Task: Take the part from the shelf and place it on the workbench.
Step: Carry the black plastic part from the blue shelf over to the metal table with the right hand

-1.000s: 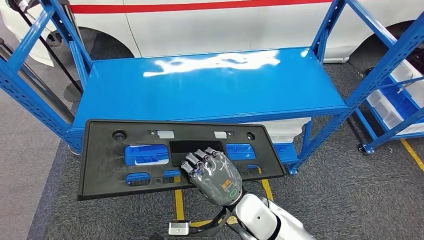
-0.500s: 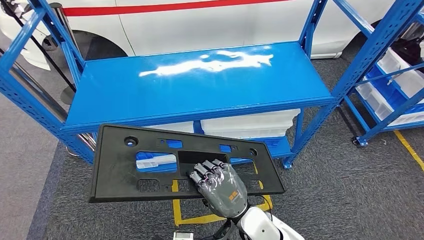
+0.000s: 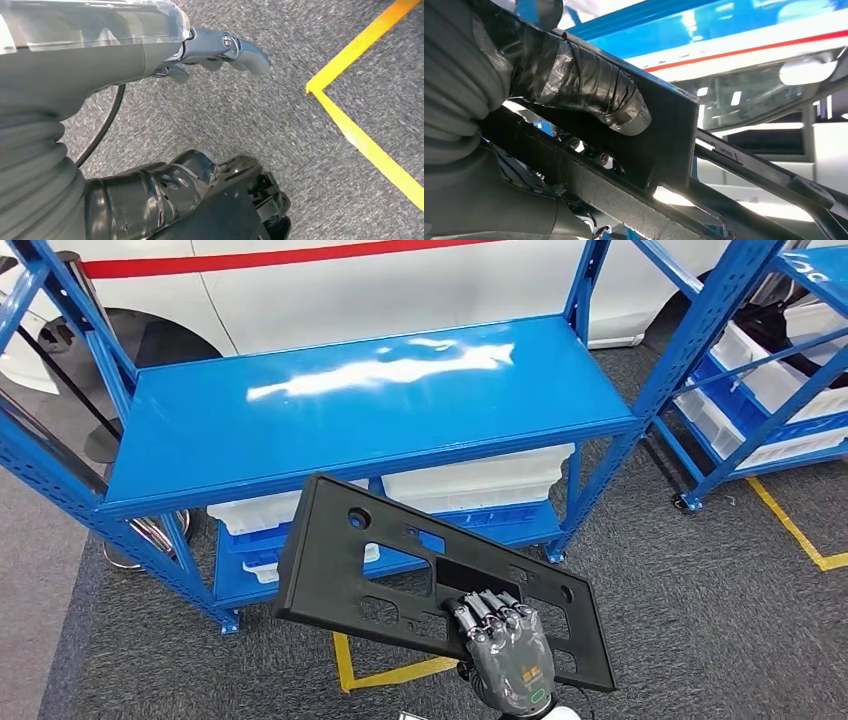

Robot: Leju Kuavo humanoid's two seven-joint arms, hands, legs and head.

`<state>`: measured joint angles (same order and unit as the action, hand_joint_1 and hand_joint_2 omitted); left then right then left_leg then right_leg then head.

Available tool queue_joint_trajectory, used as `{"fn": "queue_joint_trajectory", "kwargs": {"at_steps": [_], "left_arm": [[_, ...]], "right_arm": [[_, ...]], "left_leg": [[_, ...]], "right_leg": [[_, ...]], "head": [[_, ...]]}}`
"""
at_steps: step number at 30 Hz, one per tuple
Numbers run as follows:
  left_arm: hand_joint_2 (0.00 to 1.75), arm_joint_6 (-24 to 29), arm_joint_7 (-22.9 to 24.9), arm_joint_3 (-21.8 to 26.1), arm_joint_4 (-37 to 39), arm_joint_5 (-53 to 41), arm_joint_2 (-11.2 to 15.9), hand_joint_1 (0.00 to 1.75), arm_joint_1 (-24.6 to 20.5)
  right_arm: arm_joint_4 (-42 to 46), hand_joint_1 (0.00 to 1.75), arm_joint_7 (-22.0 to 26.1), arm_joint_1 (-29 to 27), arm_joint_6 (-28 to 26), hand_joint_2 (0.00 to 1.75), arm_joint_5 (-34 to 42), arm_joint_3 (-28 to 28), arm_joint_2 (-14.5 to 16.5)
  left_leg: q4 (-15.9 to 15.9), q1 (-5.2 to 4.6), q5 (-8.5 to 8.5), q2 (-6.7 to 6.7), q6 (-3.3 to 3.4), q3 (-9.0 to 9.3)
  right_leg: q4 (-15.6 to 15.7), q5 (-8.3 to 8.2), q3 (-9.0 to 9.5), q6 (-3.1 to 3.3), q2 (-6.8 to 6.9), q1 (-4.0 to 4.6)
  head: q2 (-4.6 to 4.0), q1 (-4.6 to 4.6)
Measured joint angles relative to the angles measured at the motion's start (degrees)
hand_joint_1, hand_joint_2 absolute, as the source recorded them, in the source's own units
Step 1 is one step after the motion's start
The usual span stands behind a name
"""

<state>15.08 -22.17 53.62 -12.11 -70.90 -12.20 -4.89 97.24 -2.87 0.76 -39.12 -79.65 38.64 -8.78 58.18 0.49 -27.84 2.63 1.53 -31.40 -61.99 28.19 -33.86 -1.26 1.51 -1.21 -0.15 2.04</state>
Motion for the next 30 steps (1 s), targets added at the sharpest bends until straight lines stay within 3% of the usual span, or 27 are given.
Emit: {"fn": "queue_joint_trajectory", "kwargs": {"at_steps": [2,4,6,9,10,11,13,15,17,19,21,24,26,27,28,30], "left_arm": [[1.75,0.0,-0.1,0.1,0.0,0.2,0.0,0.00,-0.1],[1.75,0.0,-0.2,0.3,0.0,0.5,0.0,0.00,-0.1],[1.75,0.1,-0.3,0.6,0.0,0.8,0.0,0.00,0.0],[1.75,0.2,-0.3,1.1,0.0,1.2,0.0,0.00,0.3],[1.75,0.2,-0.3,1.2,0.0,1.3,0.0,0.00,0.4],[1.75,0.2,-0.3,1.3,0.0,1.4,0.0,0.00,0.5],[1.75,0.2,-0.4,1.5,0.0,1.6,0.0,0.00,0.6],[1.75,0.3,-0.6,1.9,0.0,1.7,0.0,0.00,0.6],[1.75,0.5,-0.8,2.3,0.0,1.8,0.0,0.00,0.5],[1.75,0.6,-0.9,2.4,0.0,2.0,0.0,0.00,0.5],[1.75,0.8,-1.0,2.5,0.0,2.2,-0.1,0.00,0.5],[1.75,0.9,-1.0,2.9,0.0,2.4,-0.2,0.00,0.5],[1.75,1.0,-1.0,3.2,0.0,2.5,-0.2,0.00,0.6],[1.75,1.0,-1.0,3.4,0.0,2.5,-0.2,0.00,0.6],[1.75,1.0,-1.0,3.6,0.0,2.6,-0.3,0.00,0.6],[1.75,1.0,-1.0,3.7,0.0,2.6,-0.4,0.00,0.6]], "right_arm": [[0.6,1.75,-0.2,-1.0,0.0,1.75,-1.2,-1.0,0.0],[1.8,1.75,-0.8,-3.4,-0.1,1.75,-3.0,-2.8,0.0],[4.0,1.75,-1.5,-6.5,-0.2,1.75,-4.2,-5.4,0.0],[7.6,1.75,-1.9,-10.2,-0.2,1.75,-4.6,-9.6,0.1],[8.6,1.75,-1.7,-11.4,-0.2,1.75,-4.5,-10.9,0.2],[9.6,1.75,-1.4,-12.5,-0.2,1.75,-4.2,-12.2,0.3],[11.5,1.75,0.4,-14.7,-0.2,1.75,-2.7,-14.5,1.1],[13.3,1.75,3.9,-16.4,-0.3,1.75,0.1,-17.3,2.6],[14.7,1.75,7.1,-17.8,-0.3,1.75,2.5,-20.2,4.4],[15.9,1.75,9.7,-19.1,-0.3,1.75,4.7,-22.7,5.9],[16.9,1.75,14.6,-20.5,-0.3,1.75,8.9,-25.4,7.8],[17.9,1.75,26.1,-21.9,-0.4,1.75,19.3,-30.4,12.2],[18.4,1.75,32.4,-23.0,-0.4,1.75,26.3,-33.5,15.1],[18.8,1.75,34.8,-23.5,-0.4,1.75,29.4,-35.0,16.6],[19.2,1.75,36.8,-23.9,-0.4,1.75,31.9,-36.5,18.1],[20.3,1.75,39.8,-24.4,-0.4,1.75,35.6,-39.3,20.7]], "left_leg": [[0.3,-0.22,-0.11,0.35,-0.61,-0.12],[0.3,-0.07,-0.17,0.55,-1.27,-0.15],[2.1,0.18,-1.85,-0.19,-1.81,-0.90],[12.5,0.22,-7.60,-1.80,-1.90,-5.24],[15.4,0.20,-8.55,-2.00,-1.82,-6.46],[16.4,0.18,-8.34,-2.10,-1.67,-6.77],[11.8,0.13,-5.02,-2.61,-1.16,-4.37],[4.4,0.09,-2.02,-4.66,-0.55,-0.88],[1.1,-0.07,-1.47,-6.03,-0.33,0.47],[0.5,-0.09,-1.21,-5.35,-0.14,0.57],[-0.4,0.14,-0.63,-4.30,0.42,0.81],[-0.8,0.13,-0.28,-2.55,0.91,0.88],[-0.7,0.08,-0.36,-1.29,0.88,0.86],[-0.7,0.09,-0.45,-0.65,0.81,0.88],[-0.6,0.10,-0.57,-0.08,0.66,0.94],[-0.4,-0.08,-0.96,0.92,0.13,1.15]], "right_leg": [[2.2,-0.13,0.77,0.49,0.48,0.42],[2.3,-0.38,0.61,1.25,-0.05,0.53],[2.6,-0.68,0.58,2.09,-0.47,0.49],[2.7,-0.92,0.32,2.82,-1.32,0.72],[2.6,-0.96,0.25,2.88,-1.76,0.87],[2.6,-0.97,0.21,2.91,-2.24,1.01],[2.3,-0.97,0.21,2.90,-3.32,1.16],[2.0,-0.97,-0.04,2.80,-4.31,1.19],[1.8,-1.21,-0.62,2.32,-5.18,1.03],[1.9,-1.54,-0.99,1.62,-6.03,0.85],[0.7,-0.58,-1.61,1.12,-5.20,0.91],[-8.0,4.33,-5.49,0.53,-2.63,0.77],[-12.5,5.60,-7.44,0.17,-2.17,0.46],[-11.9,4.72,-7.03,0.05,-1.97,0.28],[-9.1,3.03,-5.50,-0.02,-1.52,0.14],[-1.8,0.12,-1.59,0.07,0.72,0.21]], "head": [[0.00,-0.05],[0.00,-0.06],[0.00,-0.05],[0.00,-0.07],[0.00,-0.06],[0.00,-0.07],[0.00,-0.07],[0.00,-0.04],[0.00,-0.05],[0.00,-0.07],[0.00,0.01],[0.00,0.19],[0.00,0.20],[0.00,0.20],[0.00,0.19],[0.00,0.18]]}}
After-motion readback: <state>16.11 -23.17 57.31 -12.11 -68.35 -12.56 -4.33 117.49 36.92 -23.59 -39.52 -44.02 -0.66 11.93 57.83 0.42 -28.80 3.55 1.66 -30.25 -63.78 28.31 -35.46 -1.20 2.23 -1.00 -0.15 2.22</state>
